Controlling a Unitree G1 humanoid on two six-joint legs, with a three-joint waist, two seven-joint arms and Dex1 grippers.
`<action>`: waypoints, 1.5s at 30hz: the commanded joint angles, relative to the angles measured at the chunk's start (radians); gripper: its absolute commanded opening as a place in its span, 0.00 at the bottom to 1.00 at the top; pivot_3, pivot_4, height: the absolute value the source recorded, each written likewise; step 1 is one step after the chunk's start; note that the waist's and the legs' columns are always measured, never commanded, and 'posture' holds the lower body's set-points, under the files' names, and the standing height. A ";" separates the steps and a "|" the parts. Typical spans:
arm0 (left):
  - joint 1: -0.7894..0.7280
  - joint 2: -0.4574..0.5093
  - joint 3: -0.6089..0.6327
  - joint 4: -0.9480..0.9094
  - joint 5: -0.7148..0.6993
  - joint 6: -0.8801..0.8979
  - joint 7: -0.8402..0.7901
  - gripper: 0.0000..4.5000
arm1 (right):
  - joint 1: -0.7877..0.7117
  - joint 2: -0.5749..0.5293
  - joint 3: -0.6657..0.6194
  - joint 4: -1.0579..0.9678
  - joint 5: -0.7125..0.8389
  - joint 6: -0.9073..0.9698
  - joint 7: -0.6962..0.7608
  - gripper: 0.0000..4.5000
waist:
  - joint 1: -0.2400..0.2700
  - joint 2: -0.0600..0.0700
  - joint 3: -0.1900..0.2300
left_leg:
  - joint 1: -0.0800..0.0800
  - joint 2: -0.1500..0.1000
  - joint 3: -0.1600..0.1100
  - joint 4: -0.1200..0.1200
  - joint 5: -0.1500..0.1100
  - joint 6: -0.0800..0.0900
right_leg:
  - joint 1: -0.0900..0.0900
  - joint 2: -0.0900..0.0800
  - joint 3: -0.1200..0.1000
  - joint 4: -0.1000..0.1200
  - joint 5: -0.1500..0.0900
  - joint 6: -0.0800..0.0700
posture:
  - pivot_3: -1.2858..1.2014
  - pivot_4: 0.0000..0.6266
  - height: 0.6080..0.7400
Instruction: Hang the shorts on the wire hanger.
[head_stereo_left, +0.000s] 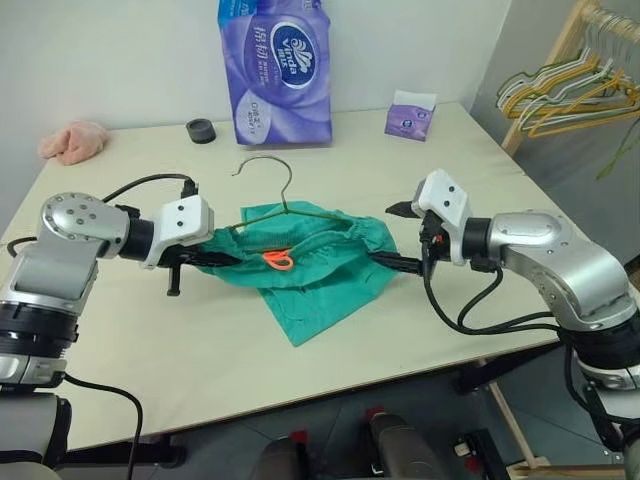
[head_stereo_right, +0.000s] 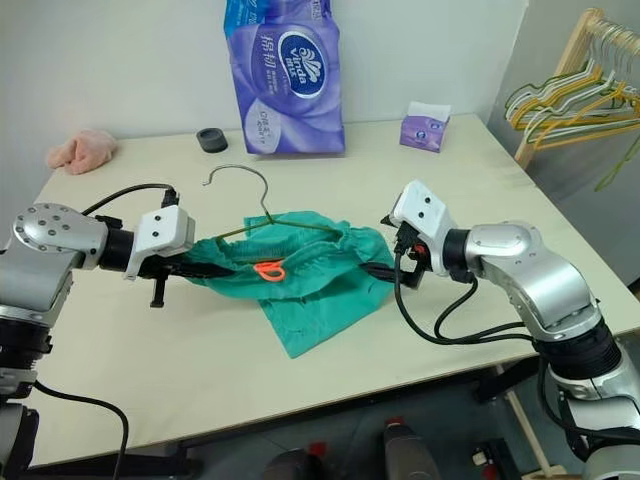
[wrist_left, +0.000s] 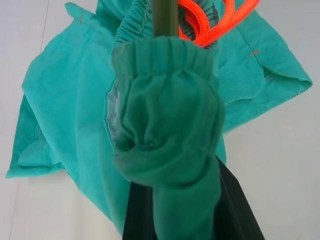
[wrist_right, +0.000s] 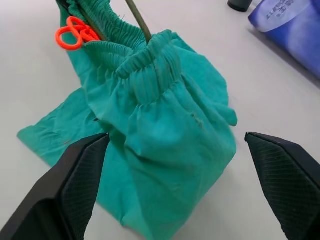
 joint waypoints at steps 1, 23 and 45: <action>-0.003 -0.006 0.032 -0.044 -0.007 -0.004 0.009 0.00 | -0.016 0.006 -0.008 -0.019 -0.033 -0.003 -0.017 0.99 | -0.001 0.000 0.000 | 0.000 0.000 0.000 0.000 0.000 0.000 | 0.000 0.000 0.000 0.000 0.000 0.000 | 0.45 0.16 1.00; -0.020 -0.076 0.036 -0.050 -0.022 0.014 0.003 0.25 | -0.165 0.127 0.187 0.220 -0.242 -0.192 0.205 0.05 | -0.003 0.000 0.000 | -0.001 0.000 0.000 0.000 0.000 0.000 | -0.002 0.000 0.000 0.001 0.000 0.000 | 0.45 0.15 1.00; 0.027 -0.056 0.367 0.258 -0.105 -0.012 0.262 0.99 | -0.008 0.124 -0.043 0.234 -0.160 0.015 0.093 0.00 | 0.016 -0.003 -0.002 | -0.002 -0.001 0.000 0.001 0.000 0.000 | -0.003 -0.003 -0.001 0.002 0.001 0.000 | 0.46 0.14 1.00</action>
